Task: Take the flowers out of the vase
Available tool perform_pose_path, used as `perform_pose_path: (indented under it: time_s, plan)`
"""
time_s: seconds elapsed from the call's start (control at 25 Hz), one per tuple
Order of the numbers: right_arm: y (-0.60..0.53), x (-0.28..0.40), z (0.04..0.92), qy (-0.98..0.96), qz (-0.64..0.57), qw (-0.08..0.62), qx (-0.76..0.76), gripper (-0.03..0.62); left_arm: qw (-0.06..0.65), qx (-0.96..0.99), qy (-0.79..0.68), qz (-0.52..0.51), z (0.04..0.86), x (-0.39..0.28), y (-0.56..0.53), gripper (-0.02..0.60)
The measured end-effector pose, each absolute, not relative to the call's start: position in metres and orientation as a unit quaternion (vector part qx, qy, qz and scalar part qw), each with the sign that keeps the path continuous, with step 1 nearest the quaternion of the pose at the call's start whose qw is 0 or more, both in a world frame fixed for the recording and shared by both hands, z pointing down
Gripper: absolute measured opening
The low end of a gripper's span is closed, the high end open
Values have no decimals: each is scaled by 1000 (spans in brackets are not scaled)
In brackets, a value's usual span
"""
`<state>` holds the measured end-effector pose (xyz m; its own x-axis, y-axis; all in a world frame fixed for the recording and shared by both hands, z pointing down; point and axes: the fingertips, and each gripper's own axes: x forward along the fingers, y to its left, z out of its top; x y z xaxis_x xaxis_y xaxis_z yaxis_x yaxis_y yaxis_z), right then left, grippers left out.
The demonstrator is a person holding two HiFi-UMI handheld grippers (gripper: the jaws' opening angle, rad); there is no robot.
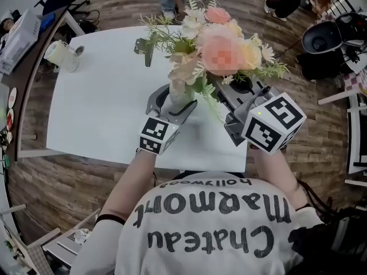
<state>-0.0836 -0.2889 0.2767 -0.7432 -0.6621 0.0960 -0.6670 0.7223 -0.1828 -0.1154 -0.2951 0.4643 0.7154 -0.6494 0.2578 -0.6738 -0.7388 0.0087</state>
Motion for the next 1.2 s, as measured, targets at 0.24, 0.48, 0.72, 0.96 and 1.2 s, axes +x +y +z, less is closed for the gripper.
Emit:
perform_pose_path:
  time_s: [0.24, 0.48, 0.72, 0.96, 1.2]
  plan:
    - [-284, -70, 262, -924, 98, -8, 370, 34, 52, 924, -360, 120, 464, -112, -294, 348]
    - [-277, -60, 252, -921, 94, -21, 378, 32, 55, 923, -361, 119, 465, -110, -293, 350]
    - [-274, -46, 239, -915, 98, -50, 388, 34, 59, 922, -366, 116, 465, -111, -294, 350]
    - [-272, -33, 222, -909, 90, -73, 399, 32, 61, 921, -366, 115, 464, -112, -294, 350]
    - [-268, -23, 209, -906, 84, -94, 404, 34, 62, 922, -366, 112, 464, -112, -294, 350]
